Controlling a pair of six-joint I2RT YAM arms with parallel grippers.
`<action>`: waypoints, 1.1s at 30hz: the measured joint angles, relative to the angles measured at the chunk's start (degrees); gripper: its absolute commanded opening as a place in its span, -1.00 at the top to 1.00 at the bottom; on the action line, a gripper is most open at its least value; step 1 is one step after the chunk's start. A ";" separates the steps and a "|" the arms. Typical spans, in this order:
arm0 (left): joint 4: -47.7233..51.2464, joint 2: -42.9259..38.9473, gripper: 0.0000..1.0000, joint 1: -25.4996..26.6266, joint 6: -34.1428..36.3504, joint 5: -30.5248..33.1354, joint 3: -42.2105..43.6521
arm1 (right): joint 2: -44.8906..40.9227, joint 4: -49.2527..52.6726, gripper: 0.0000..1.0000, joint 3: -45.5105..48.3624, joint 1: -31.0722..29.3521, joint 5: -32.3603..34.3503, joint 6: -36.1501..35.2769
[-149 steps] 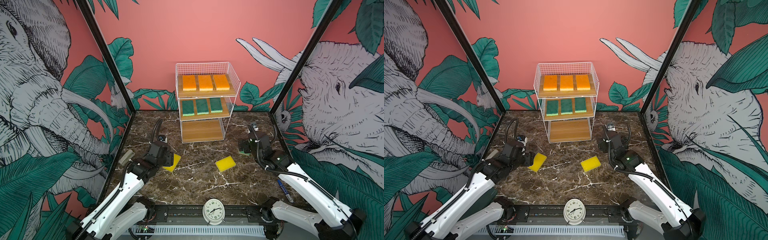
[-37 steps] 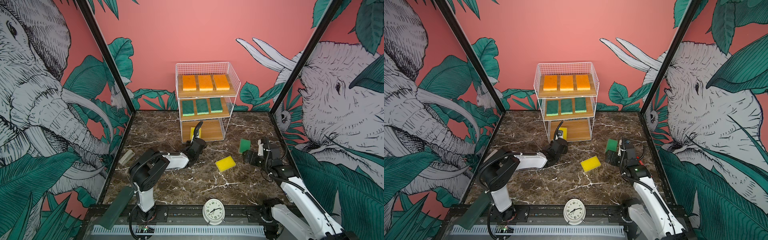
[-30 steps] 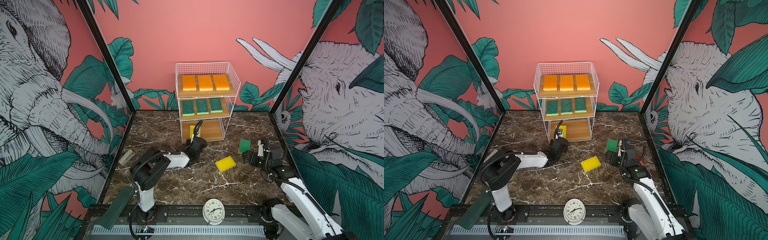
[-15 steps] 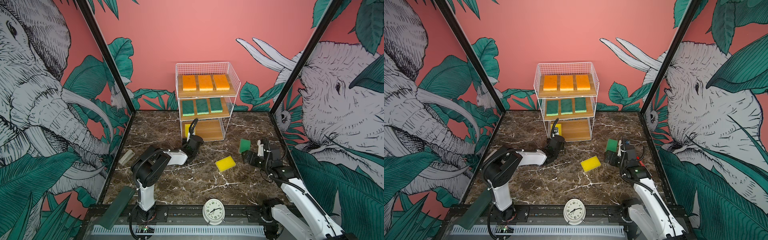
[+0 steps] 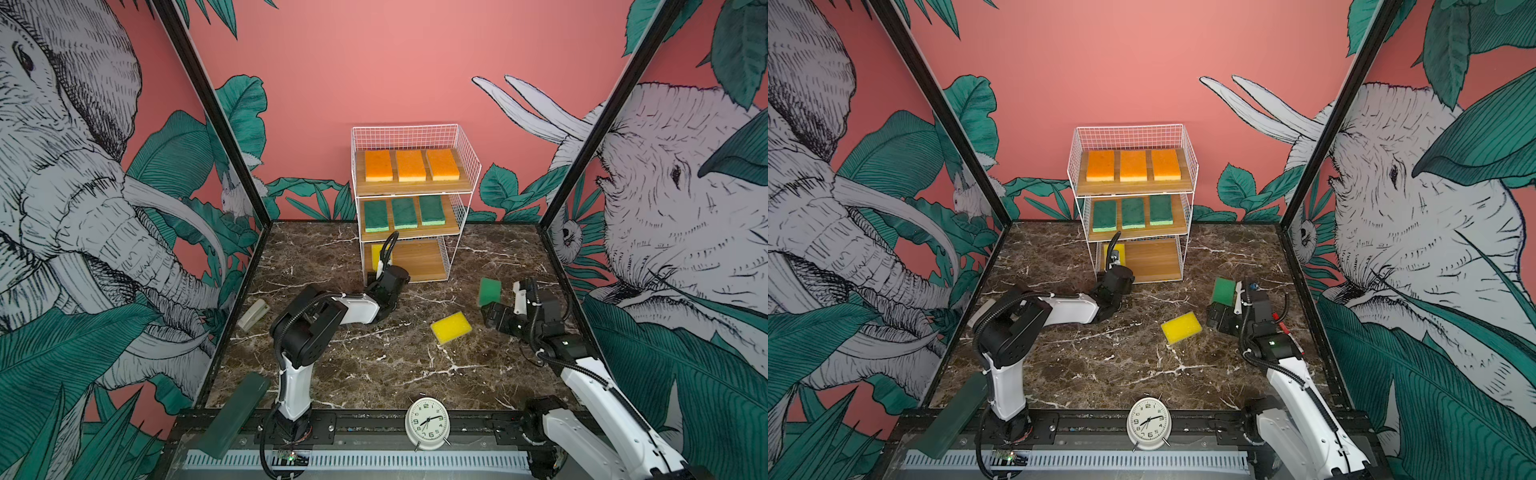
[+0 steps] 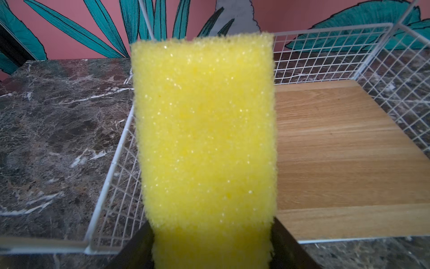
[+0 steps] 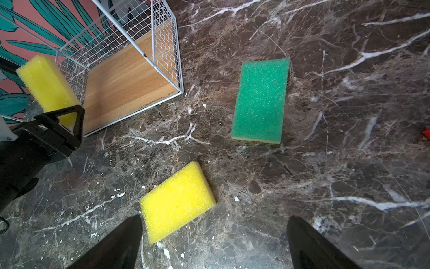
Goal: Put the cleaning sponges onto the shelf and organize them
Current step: 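Lift the yellow sponge with the left gripper and carry it toward the bottom shelf, then lower the yellow sponge onto the bottom shelf and open the left gripper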
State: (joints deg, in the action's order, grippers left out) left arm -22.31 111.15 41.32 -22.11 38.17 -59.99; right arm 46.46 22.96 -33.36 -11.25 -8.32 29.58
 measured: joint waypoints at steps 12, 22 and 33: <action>8.98 1.29 -0.32 -2.32 -7.19 0.48 -3.85 | -1.95 0.42 -0.98 0.00 0.00 -1.16 0.04; 11.50 1.92 -0.35 -2.86 -7.89 -0.79 -4.79 | -2.29 0.52 -0.98 0.00 0.00 -1.51 0.28; 13.09 4.15 -0.45 -2.86 -7.91 -1.29 -6.78 | -2.58 0.59 -0.99 0.00 0.00 -1.60 0.46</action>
State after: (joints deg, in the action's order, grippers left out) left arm -9.21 115.31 38.46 -30.02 36.88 -66.76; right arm 43.88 23.55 -33.36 -11.25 -9.91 30.04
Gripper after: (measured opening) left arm 0.707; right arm 0.992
